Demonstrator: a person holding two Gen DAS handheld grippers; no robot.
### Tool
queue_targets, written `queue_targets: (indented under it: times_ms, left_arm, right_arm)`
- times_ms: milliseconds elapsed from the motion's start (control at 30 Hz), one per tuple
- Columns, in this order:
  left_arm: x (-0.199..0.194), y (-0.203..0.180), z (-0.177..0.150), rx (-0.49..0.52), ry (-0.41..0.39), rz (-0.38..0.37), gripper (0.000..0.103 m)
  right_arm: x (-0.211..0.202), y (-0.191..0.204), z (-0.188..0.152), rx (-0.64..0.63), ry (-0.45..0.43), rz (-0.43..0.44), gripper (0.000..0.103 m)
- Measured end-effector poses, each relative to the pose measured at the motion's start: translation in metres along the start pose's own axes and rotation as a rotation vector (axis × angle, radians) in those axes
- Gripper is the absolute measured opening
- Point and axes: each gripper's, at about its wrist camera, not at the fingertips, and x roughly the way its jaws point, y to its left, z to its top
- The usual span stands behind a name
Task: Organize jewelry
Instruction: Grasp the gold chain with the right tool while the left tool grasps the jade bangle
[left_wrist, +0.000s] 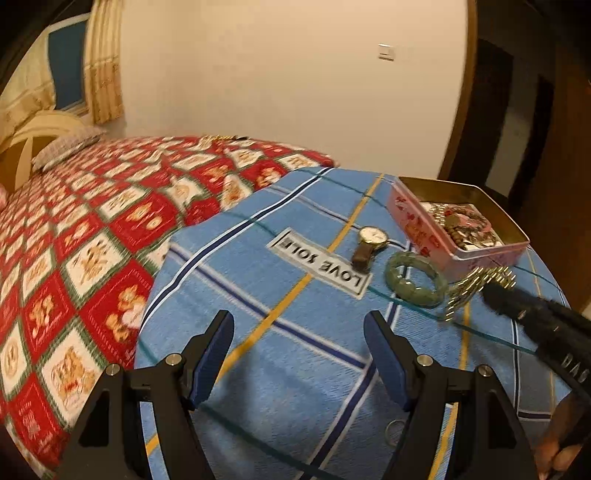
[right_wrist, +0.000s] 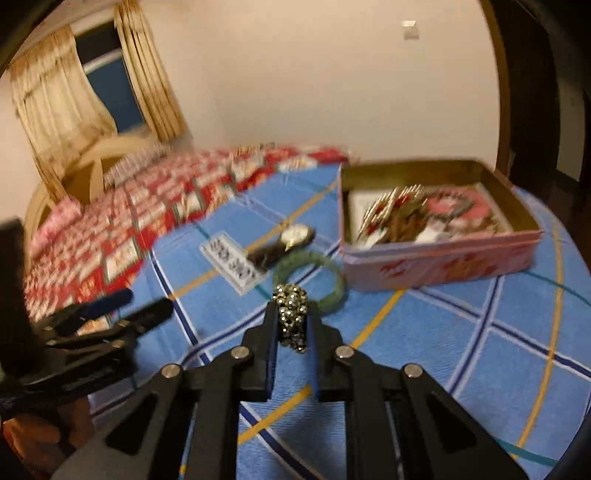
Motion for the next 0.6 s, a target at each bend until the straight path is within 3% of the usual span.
queue_targets:
  times_ms: [167,367,533,567,600]
  left_arm:
    - [0.006,-0.024,0.011,0.092,-0.005,-0.058,0.073]
    - [0.028,-0.047,0.031,0.109,0.033,-0.152,0.073]
    - [0.053,-0.069,0.044,0.153,0.060,-0.138,0.072]
    - [0.057,-0.073,0.044,0.166,0.068,-0.131,0.069]
    - [0.062,-0.077,0.045,0.180,0.080,-0.122,0.058]
  right_arm:
    - [-0.018,-0.017,0.005,0.051,-0.102,-0.066,0.017]
    - [-0.027,-0.028,0.011,0.092,-0.174,-0.144,0.017]
    - [-0.026,-0.029,0.010,0.092,-0.176,-0.154,0.017]
    - [-0.027,-0.029,0.010,0.093,-0.178,-0.152,0.017]
    - [-0.027,-0.030,0.009,0.093,-0.179,-0.153,0.017]
